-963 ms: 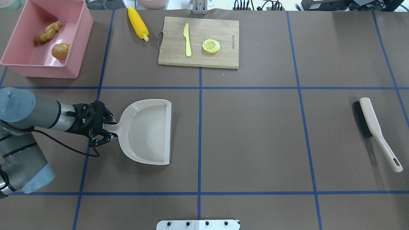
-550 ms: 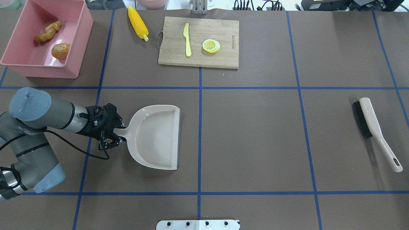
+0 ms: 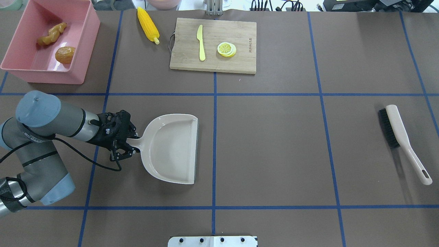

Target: Sweep and dump trash into bin

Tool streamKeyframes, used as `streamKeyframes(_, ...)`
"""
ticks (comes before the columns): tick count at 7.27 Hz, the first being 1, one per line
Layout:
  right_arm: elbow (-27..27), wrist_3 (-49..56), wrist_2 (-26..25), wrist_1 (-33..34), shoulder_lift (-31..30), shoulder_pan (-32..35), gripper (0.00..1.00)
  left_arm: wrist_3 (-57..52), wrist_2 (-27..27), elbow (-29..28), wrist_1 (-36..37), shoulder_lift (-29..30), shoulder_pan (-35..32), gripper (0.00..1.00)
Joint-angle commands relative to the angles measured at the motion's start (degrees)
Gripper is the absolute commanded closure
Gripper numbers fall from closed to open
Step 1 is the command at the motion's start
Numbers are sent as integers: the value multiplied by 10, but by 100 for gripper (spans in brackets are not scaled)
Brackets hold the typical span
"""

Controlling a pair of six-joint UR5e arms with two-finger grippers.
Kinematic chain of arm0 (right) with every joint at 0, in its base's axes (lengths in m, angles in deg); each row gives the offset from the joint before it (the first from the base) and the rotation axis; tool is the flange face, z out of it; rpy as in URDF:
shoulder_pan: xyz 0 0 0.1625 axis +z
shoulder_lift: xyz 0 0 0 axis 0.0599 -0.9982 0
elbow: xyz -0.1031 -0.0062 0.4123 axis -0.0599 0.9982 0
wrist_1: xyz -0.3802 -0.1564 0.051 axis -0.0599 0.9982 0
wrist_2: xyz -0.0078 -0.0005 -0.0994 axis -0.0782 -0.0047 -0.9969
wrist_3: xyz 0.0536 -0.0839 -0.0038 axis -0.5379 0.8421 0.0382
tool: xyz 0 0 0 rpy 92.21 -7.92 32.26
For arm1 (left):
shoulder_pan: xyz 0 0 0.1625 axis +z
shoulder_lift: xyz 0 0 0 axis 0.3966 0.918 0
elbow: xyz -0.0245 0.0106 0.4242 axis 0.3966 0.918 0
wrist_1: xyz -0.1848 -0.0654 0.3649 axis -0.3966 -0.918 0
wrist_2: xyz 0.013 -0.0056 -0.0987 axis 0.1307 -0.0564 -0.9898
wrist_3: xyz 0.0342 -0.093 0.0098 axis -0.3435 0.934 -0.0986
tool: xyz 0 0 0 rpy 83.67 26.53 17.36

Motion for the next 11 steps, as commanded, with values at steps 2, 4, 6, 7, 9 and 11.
streamKeyframes(2, 0, 0, 0, -2, 1, 0, 0, 2, 1, 17, -1, -4, -7, 2)
streamKeyframes(4, 0, 1, -1, -2, 1, 0, 0, 6, 8, 110, 4, -62, -27, 2)
streamKeyframes(6, 0, 1, -1, -2, 1, 0, 0, 6, 27, 154, 118, -77, -101, 2)
streamKeyframes(7, 0, 1, -1, -2, 1, 0, 0, 7, 28, 168, 234, -70, -147, 2)
streamKeyframes(9, 1, 0, -14, -2, 0, 0, 0, 8, 103, 191, 437, -42, -229, 2)
streamKeyframes(11, 0, 0, -8, -2, 1, 0, 0, 70, 85, 176, 465, -40, -271, 2)
